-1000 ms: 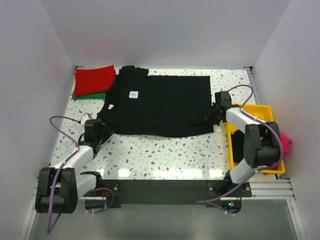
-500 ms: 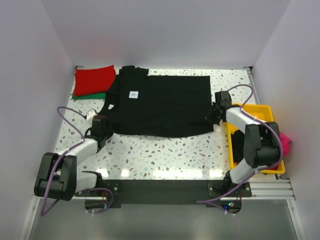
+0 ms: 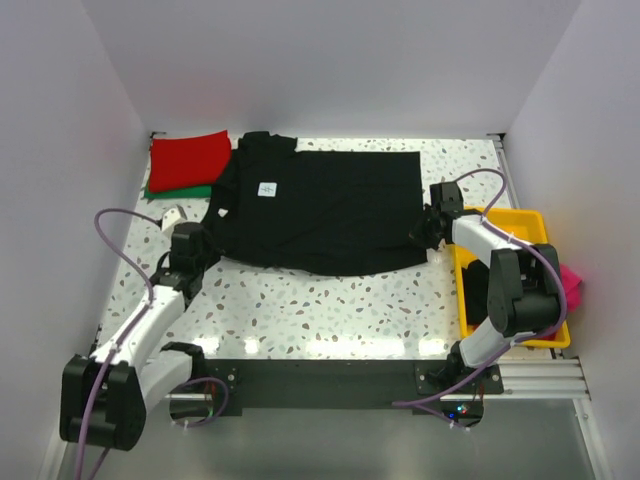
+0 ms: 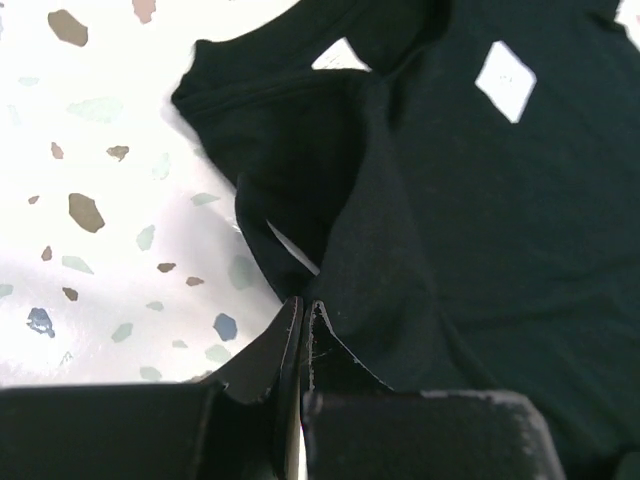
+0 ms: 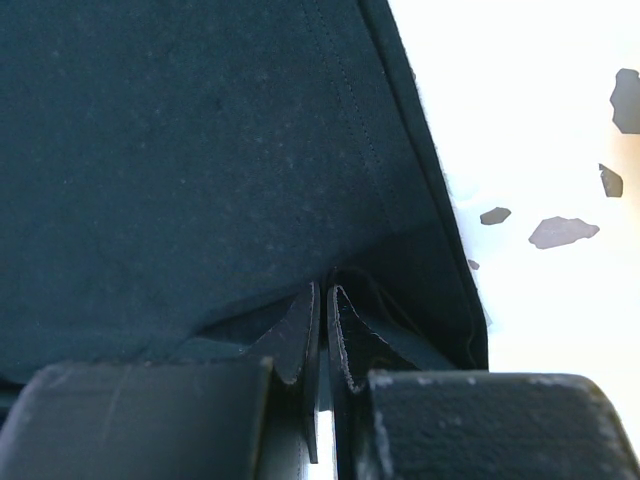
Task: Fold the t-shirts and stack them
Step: Flatten the tshirt out
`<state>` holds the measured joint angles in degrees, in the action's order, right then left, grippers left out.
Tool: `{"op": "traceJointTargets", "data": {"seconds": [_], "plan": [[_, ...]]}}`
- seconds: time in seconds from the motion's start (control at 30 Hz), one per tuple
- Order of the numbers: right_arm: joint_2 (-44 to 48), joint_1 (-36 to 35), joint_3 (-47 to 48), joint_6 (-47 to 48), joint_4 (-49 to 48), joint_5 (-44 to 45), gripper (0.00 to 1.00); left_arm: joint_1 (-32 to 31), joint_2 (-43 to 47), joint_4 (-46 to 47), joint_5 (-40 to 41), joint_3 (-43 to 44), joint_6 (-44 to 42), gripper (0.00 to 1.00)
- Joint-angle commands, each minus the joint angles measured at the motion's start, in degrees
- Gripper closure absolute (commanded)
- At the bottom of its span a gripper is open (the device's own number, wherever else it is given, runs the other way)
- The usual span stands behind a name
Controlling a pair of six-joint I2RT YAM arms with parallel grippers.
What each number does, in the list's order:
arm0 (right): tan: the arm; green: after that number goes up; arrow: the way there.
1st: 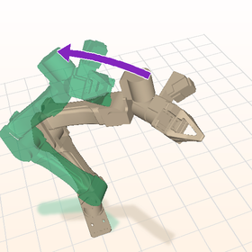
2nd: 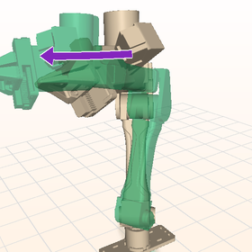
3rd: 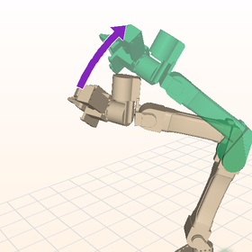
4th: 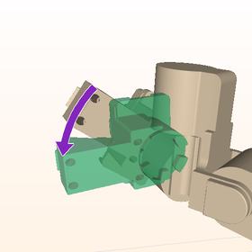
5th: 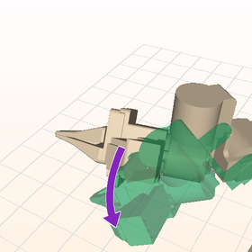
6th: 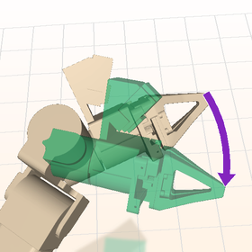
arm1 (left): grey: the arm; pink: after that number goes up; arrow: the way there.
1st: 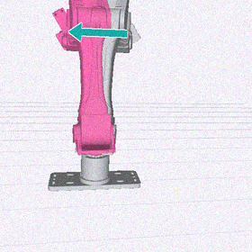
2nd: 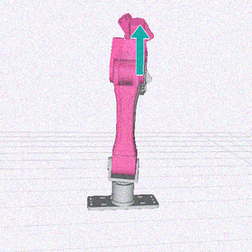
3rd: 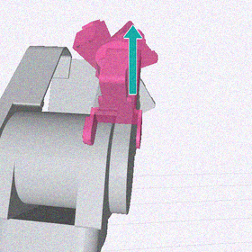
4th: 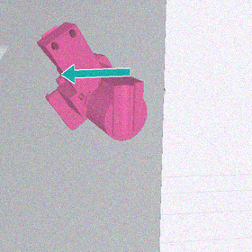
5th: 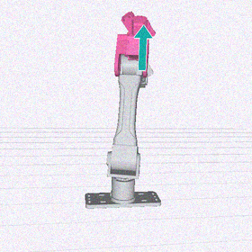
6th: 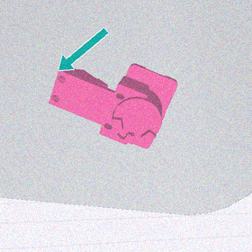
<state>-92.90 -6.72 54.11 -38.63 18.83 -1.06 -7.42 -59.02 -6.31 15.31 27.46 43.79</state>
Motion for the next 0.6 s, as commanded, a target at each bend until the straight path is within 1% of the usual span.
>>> {"op": "traceJointTargets", "data": {"seconds": [0.0, 0.17, 0.33, 0.4, 0.57], "plan": [[2.99, 0.04, 1.70, 0.84, -0.46, -0.26, 1.00, -0.40, 5.57, -5.37, -2.30, 2.51, -0.37, 1.00], [3.52, 0.04, 1.79, 1.28, 0.15, 0.00, 1.00, -0.31, 11.29, -11.35, -7.47, 2.60, 1.55, 1.00], [3.69, 0.13, 1.97, 1.63, 0.86, 0.53, 1.00, -0.40, 17.88, -17.32, -9.95, 1.72, 4.90, 1.00], [3.78, 0.04, 2.05, 1.72, 0.86, 0.27, 1.00, -0.31, 20.42, -17.78, -10.82, 1.54, 6.30, 1.00], [3.08, 0.13, 2.93, 2.16, 1.30, 0.44, 1.00, -0.40, 21.50, -19.71, -13.90, 4.00, 9.02, 1.00]]}}
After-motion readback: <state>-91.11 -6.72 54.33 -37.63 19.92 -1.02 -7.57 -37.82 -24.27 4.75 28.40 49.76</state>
